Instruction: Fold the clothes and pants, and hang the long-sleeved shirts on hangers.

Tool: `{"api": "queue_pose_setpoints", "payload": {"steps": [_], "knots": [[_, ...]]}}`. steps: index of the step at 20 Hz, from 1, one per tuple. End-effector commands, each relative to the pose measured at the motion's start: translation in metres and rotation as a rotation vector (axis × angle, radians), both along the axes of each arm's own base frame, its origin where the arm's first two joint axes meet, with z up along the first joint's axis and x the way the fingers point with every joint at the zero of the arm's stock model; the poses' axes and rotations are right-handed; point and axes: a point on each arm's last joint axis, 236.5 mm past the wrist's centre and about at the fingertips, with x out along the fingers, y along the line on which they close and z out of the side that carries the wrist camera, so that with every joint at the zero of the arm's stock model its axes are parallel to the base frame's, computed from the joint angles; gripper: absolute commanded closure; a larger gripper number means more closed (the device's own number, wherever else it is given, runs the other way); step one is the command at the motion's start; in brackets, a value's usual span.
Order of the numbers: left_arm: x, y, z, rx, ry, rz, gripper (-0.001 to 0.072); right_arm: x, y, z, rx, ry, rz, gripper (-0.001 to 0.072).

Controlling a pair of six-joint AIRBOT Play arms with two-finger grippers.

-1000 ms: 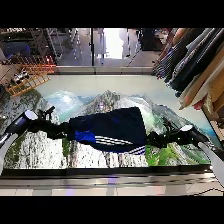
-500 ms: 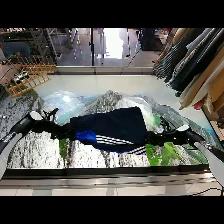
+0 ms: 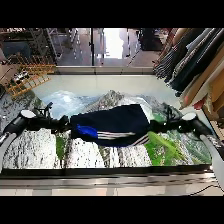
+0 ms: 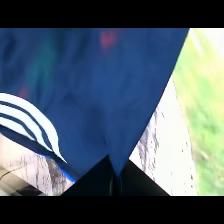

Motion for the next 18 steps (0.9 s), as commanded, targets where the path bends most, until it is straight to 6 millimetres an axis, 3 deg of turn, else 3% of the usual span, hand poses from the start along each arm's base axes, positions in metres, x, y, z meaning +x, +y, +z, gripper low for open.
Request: {"api": "queue_pose_setpoints", "payload": {"steps": [1,2,3,7,10,13,18], "knots": [[0.000,0.002,0.011,-0.053,-0.001,0.007,0.0691,0.017,-0.013,0.042,-0.076,-0.061,0.030,0.0574],[-0.002,0.000,0.011,-0.055,0.001,-0.006,0.0691,0.015,-0.017,0.038,-0.089,-0.033,0.008,0.0370],[-0.003,-0.003,0.011,-0.055,-0.001,-0.017,0.0691,0.011,-0.022,0.029,-0.108,0.008,-0.011,0.0295],[-0.004,-0.005,0.011,-0.055,-0.001,-0.022,0.0691,-0.012,-0.048,-0.017,-0.230,0.155,-0.048,0.0282],[-0.004,-0.005,0.011,-0.055,-0.001,-0.022,0.0691,-0.015,-0.045,-0.045,-0.203,0.218,-0.053,0.0282],[-0.004,-0.005,0.011,-0.055,-0.001,-0.022,0.0691,-0.006,-0.021,-0.055,-0.082,0.206,-0.015,0.0286],[-0.004,-0.005,0.011,-0.056,-0.001,-0.022,0.0691,0.002,-0.029,-0.076,-0.110,0.212,-0.047,0.0286]]}}
